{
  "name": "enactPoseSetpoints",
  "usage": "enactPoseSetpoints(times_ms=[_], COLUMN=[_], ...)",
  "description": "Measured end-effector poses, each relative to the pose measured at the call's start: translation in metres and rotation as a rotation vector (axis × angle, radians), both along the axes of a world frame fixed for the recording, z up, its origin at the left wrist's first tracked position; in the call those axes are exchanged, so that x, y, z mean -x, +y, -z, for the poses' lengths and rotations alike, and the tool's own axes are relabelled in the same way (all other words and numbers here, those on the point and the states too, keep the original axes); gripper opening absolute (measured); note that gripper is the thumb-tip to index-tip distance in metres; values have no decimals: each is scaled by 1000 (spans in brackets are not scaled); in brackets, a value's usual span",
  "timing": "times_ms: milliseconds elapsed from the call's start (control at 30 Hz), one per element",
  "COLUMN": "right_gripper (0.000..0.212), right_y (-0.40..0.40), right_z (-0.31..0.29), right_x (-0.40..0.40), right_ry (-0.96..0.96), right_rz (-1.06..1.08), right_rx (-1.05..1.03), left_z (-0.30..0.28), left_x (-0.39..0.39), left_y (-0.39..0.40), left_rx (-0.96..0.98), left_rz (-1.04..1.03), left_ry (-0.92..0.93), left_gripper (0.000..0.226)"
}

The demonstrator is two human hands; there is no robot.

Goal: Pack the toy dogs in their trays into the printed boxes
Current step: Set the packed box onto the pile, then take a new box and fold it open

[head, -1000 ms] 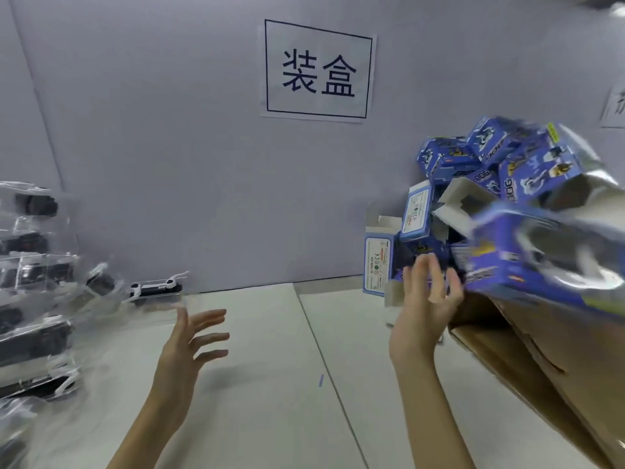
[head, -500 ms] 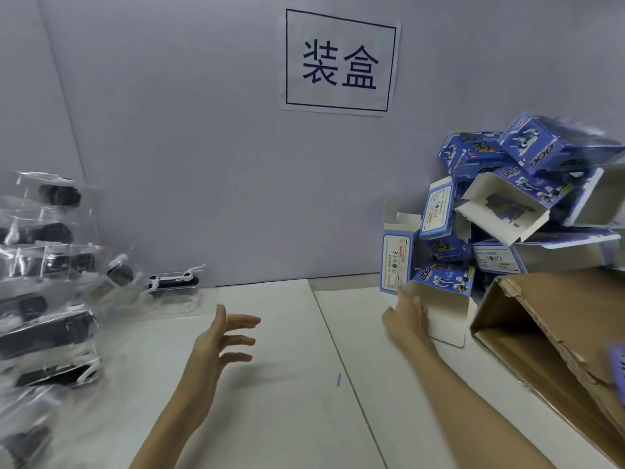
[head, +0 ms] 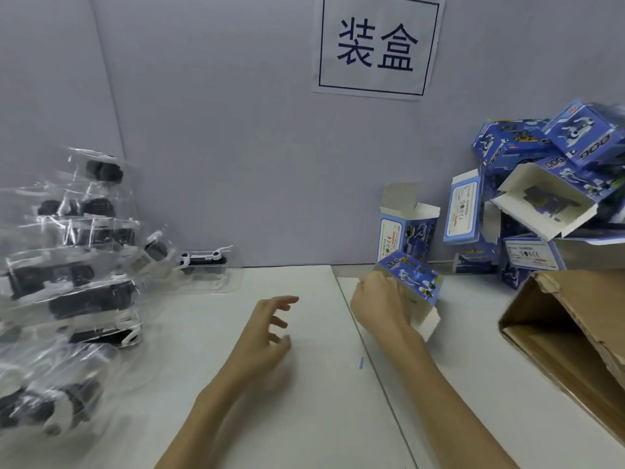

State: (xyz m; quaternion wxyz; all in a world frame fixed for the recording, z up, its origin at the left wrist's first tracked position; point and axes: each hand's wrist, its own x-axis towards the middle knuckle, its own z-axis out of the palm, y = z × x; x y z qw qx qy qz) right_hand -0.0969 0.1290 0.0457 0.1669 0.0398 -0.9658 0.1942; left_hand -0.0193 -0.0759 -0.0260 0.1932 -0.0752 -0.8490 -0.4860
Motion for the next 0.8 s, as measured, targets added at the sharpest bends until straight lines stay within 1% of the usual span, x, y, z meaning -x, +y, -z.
enactPoseSetpoints(times_ms=[67, 100, 133, 200, 300, 433, 567, 633, 667, 700, 733, 767, 800], right_gripper=[23, 24, 24, 20, 29, 22, 23, 25, 25, 25, 26, 26, 26], right_y=[-16, -23, -30, -38, -39, -30, -16, -10, -7, -5, -2, 1, 5], right_z=[6, 10, 15, 23, 26, 20, 1, -8, -12, -15, -17, -18, -16], right_x=[-23, -33, -40, -47, -49, -45, -49, -50, -49, -48, -46, -44, -40], right_ry=[146, 205, 248, 270, 205, 48, -163, -279, -307, -308, -270, -170, -14], right_rz=[-114, -188, -272, -420, -540, -619, -741, -774, -791, -811, -823, -812, -764], right_rx=[51, 105, 173, 326, 590, 951, 1324, 1438, 1474, 1516, 1556, 1564, 1506], left_z=[10, 14, 17, 18, 17, 13, 9, 3, -1, -4, -8, -11, -15], left_x=[1, 2, 3, 5, 6, 9, 11, 9, 8, 7, 6, 3, 1], left_y=[9, 12, 14, 14, 9, 1, 6, 9, 10, 9, 9, 9, 10], left_rx=[133, 146, 136, 73, 46, 224, 335, 350, 326, 262, 160, 36, -85], left_rz=[61, 94, 119, 138, 95, -66, -180, -243, -241, -206, -161, -126, -98], left_ry=[-21, -30, -31, -2, 100, 284, 498, 586, 600, 586, 539, 468, 396], left_gripper=[86, 98, 106, 110, 105, 116, 125, 115, 108, 101, 96, 91, 86])
